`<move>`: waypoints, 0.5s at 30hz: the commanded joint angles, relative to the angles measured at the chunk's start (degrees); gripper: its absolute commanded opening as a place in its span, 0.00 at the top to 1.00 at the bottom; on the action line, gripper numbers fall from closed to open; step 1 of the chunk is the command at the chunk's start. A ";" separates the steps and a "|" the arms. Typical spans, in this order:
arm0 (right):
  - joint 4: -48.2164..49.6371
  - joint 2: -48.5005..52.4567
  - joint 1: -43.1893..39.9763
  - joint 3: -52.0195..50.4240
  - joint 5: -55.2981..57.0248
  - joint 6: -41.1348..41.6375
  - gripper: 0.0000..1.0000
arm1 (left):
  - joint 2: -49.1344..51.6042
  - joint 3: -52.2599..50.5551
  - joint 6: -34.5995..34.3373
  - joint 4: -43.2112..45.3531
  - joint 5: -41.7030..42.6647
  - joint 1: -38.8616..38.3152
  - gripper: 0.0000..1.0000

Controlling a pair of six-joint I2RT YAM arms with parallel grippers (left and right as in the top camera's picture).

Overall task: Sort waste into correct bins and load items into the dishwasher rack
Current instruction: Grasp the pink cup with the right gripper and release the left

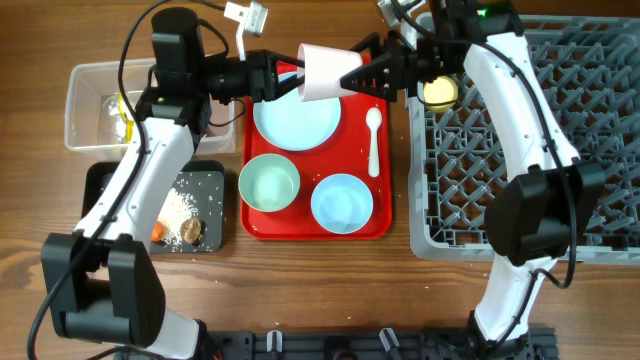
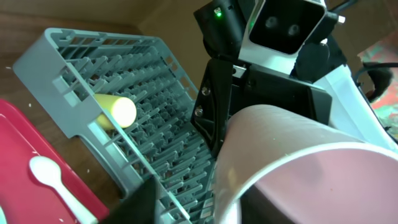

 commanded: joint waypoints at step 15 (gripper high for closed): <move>13.46 -1.46 0.15 0.74 8.02 16.61 0.55 | -1.05 0.11 -0.52 1.51 1.31 6.99 0.38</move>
